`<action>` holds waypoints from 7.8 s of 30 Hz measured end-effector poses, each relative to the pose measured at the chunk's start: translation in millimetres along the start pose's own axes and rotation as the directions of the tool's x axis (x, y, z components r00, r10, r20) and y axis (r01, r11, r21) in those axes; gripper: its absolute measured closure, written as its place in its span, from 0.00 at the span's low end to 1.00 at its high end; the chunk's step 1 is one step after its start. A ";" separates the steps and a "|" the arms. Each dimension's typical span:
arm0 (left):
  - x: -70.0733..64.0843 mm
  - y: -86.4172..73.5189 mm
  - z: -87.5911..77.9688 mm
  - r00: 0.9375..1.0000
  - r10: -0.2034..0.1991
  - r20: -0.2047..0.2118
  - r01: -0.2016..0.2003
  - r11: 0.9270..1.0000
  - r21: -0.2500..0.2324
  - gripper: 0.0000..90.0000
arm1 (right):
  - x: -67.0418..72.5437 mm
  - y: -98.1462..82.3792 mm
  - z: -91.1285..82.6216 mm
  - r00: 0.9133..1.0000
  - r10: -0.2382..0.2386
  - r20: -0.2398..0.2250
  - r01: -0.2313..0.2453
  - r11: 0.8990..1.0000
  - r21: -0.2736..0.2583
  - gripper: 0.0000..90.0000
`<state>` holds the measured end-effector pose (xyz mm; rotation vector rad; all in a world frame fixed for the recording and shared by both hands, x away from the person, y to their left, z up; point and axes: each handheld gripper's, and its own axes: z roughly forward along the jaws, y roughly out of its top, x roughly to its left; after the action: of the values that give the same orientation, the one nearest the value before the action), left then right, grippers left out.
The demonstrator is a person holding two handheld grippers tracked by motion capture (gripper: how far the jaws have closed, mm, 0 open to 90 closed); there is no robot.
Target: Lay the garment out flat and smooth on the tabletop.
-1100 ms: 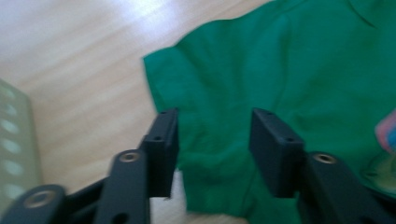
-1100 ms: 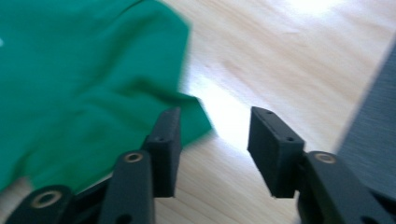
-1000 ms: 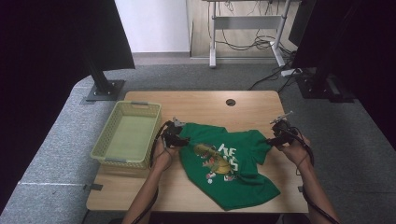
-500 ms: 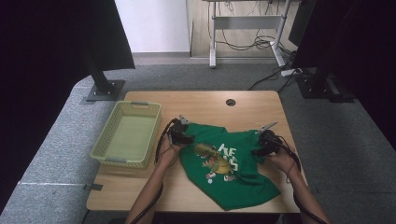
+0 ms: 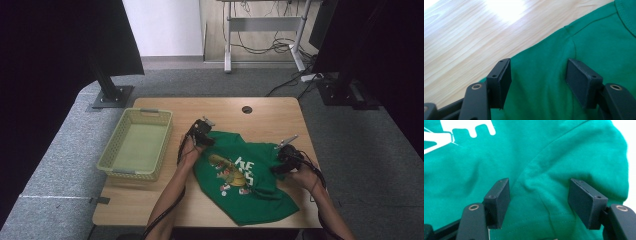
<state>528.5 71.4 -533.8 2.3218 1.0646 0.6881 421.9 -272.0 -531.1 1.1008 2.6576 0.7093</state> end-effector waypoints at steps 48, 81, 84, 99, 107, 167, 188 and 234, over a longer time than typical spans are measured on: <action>25.7 39.1 -28.0 0.994 -0.101 0.052 0.110 0.968 -0.224 0.56 | -22.3 53.1 -52.6 0.995 0.057 0.082 -0.034 0.965 -0.259 0.81; -32.7 -69.0 -77.5 0.961 0.088 0.263 -0.089 0.996 -0.010 0.35 | 10.0 0.8 -9.6 0.999 0.019 0.040 -0.017 0.999 -0.046 0.30; -36.4 -74.7 -77.8 0.962 0.107 0.252 -0.110 0.994 0.000 0.35 | 4.6 -1.1 -1.0 0.995 -0.005 0.098 0.004 1.000 0.007 0.29; -38.9 -75.6 -74.5 0.961 0.117 0.251 -0.115 0.993 -0.021 0.34 | -46.1 1.6 1.5 0.978 0.144 0.151 -0.141 0.989 -0.031 0.30; -21.4 -81.2 -92.3 0.962 0.080 0.262 -0.071 0.996 -0.045 0.36 | -33.8 1.7 -14.5 0.985 0.120 0.126 -0.114 0.992 -0.061 0.32; -25.0 -102.1 -90.1 0.911 -0.037 0.410 0.058 0.998 -0.037 0.50 | 201.3 21.7 14.7 0.925 -0.312 -0.216 0.312 0.949 -0.032 0.48; -33.9 -86.5 -108.6 0.916 0.076 0.393 -0.032 0.993 -0.116 0.97 | 190.2 23.4 -5.6 0.928 -0.316 -0.197 0.305 0.948 -0.086 0.92; -91.0 -12.8 -89.8 0.889 0.245 0.388 -0.198 0.968 -0.157 0.45 | 21.5 11.3 -10.4 0.998 0.059 -0.012 -0.060 0.983 -0.175 0.35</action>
<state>414.2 26.9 -495.7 2.3653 0.5635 0.3096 410.2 -253.7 -516.1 1.1347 2.5193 0.9398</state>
